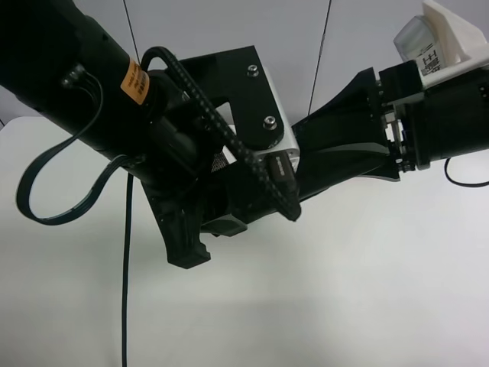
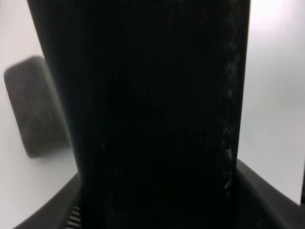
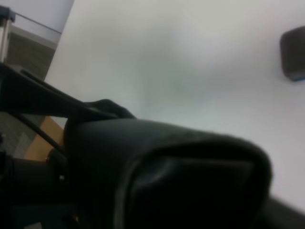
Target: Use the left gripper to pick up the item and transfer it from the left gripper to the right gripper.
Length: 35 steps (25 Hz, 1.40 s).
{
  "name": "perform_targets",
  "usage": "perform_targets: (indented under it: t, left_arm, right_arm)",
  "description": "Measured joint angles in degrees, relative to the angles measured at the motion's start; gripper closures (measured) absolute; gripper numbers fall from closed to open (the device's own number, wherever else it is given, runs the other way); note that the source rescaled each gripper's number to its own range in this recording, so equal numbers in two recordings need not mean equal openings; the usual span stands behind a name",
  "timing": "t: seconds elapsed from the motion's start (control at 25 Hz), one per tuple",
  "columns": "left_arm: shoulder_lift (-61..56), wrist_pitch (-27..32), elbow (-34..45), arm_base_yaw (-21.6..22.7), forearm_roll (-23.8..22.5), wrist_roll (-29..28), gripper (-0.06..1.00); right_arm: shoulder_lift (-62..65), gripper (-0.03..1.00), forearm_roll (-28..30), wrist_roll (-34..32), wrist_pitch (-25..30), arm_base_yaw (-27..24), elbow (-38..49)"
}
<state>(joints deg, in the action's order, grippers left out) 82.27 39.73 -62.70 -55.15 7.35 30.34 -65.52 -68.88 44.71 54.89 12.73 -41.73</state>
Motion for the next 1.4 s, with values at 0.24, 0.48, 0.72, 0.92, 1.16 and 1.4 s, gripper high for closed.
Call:
perform_targets:
  t: [0.24, 0.48, 0.72, 0.92, 1.16, 1.4]
  left_arm:
    - [0.0, -1.3, 0.0, 0.0, -0.3, 0.5, 0.94]
    - [0.0, -3.5, 0.0, 0.0, -1.7, 0.9, 0.23]
    - [0.0, -3.7, 0.0, 0.0, -1.8, 1.1, -0.03]
    - [-0.2, -3.0, 0.0, 0.0, -1.8, 1.1, -0.04]
    - [-4.1, -2.6, 0.0, 0.0, -1.8, 1.1, -0.04]
    - [-10.5, -0.2, 0.0, 0.0, -1.9, 0.7, -0.04]
  right_arm:
    - [-0.1, 0.88, 0.1, 0.1, -1.1, -0.3, 0.0]
    - [-0.1, 0.94, 0.1, 1.2, -0.2, -0.3, 0.0]
    - [-0.1, 0.95, 0.1, 1.3, 0.3, -0.3, 0.0]
    - [-0.1, 0.95, 0.0, 1.3, 0.4, -0.3, 0.0]
    - [-0.1, 0.96, -0.1, 1.3, 0.4, -0.3, 0.0]
    - [-0.1, 0.96, 1.8, 1.4, 0.5, -0.3, 0.0]
